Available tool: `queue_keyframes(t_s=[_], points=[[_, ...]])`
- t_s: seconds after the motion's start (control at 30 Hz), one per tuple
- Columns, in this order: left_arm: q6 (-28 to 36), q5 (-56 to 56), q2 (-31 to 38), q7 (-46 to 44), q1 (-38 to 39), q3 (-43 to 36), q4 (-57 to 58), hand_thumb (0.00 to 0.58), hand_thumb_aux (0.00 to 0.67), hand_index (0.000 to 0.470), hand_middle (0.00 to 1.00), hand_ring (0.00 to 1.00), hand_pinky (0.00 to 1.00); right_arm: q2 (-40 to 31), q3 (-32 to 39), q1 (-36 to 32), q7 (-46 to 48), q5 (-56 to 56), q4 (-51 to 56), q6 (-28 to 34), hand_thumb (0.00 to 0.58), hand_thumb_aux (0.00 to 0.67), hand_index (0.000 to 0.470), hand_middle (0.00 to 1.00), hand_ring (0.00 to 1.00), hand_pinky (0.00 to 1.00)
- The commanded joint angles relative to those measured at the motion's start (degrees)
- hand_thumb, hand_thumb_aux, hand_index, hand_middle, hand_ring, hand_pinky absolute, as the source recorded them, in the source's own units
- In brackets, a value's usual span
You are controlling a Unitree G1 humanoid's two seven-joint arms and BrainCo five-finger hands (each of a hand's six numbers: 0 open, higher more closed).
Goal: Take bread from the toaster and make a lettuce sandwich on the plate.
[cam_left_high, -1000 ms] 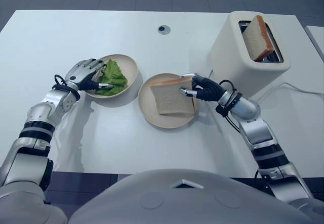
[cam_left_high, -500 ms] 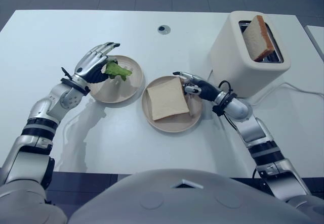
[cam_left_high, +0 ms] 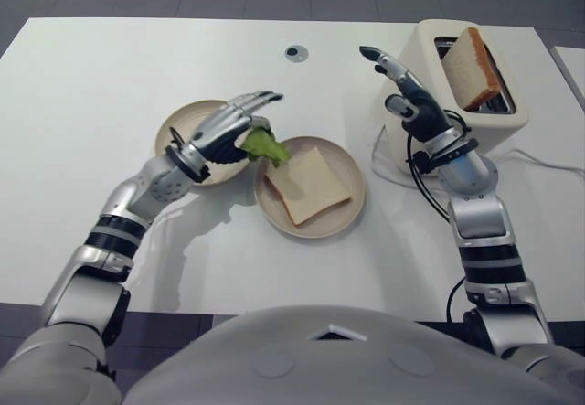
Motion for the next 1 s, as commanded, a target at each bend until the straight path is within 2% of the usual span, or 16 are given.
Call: queue_keyframes(t_s=[0.03, 0.07, 0.1, 0.13, 0.17, 0.2, 0.53, 0.77, 1.0], points=[[2.73, 7.19, -2.44, 1.05, -1.7, -3.76, 1.3, 0.58, 0.67, 0.47, 0.0, 0.0, 0.0, 0.42, -0.37, 0.26, 0.57, 1.45, -1.32, -0.22, 0.0, 0.0, 0.0, 0.0, 0.0, 0.0], [3.12, 8.23, -2.86, 1.4, -1.86, -4.35, 1.6, 0.58, 0.67, 0.47, 0.0, 0.0, 0.0, 0.48, -0.25, 0.35, 0.73, 1.43, -1.34, -0.35, 0.0, 0.0, 0.0, 0.0, 0.0, 0.0], [3.35, 8.85, -3.23, 1.51, -1.8, -4.9, 1.71, 0.571, 0.586, 0.411, 0.0, 0.0, 0.0, 0.49, -0.15, 0.45, 0.85, 1.39, -1.42, -0.42, 0.0, 0.0, 0.0, 0.0, 0.0, 0.0], [3.51, 9.43, -3.5, 1.55, -1.65, -5.46, 1.65, 0.506, 0.431, 0.302, 0.0, 0.0, 0.0, 0.48, -0.09, 0.53, 0.96, 1.47, -1.51, -0.44, 0.0, 0.0, 0.0, 0.0, 0.0, 0.0], [3.59, 9.68, -3.71, 1.48, -1.42, -5.86, 1.45, 0.053, 0.032, 0.022, 0.0, 0.0, 0.0, 0.44, -0.08, 0.65, 1.05, 1.55, -1.62, -0.44, 0.0, 0.0, 0.0, 0.0, 0.0, 0.0], [3.64, 9.83, -3.81, 1.46, -1.29, -6.12, 1.35, 0.0, 0.0, 0.0, 0.0, 0.0, 0.0, 0.42, -0.1, 0.73, 1.12, 1.6, -1.69, -0.45, 0.0, 0.0, 0.0, 0.0, 0.0, 0.0], [3.49, 8.08, -1.26, -0.41, -0.64, -5.48, -1.45, 0.0, 0.0, 0.0, 0.0, 0.0, 0.0, 0.72, 0.68, 1.31, 2.12, 1.78, -2.33, -0.69, 0.0, 0.0, 0.0, 0.0, 0.0, 0.0], [2.27, 4.45, 1.66, -6.67, 0.14, -5.33, -3.76, 0.0, 0.0, 0.0, 0.0, 0.0, 0.0, 0.79, 0.88, 1.19, 2.59, 1.71, -2.31, -0.98, 0.0, 0.0, 0.0, 0.0, 0.0, 0.0], [4.79, 10.54, 0.47, -4.54, -2.71, -6.57, -1.03, 0.0, 0.0, 0.0, 0.0, 0.0, 0.0, 1.18, 1.64, 1.05, 2.58, 1.18, -1.84, -1.27, 0.0, 0.0, 0.0, 0.0, 0.0, 0.0]])
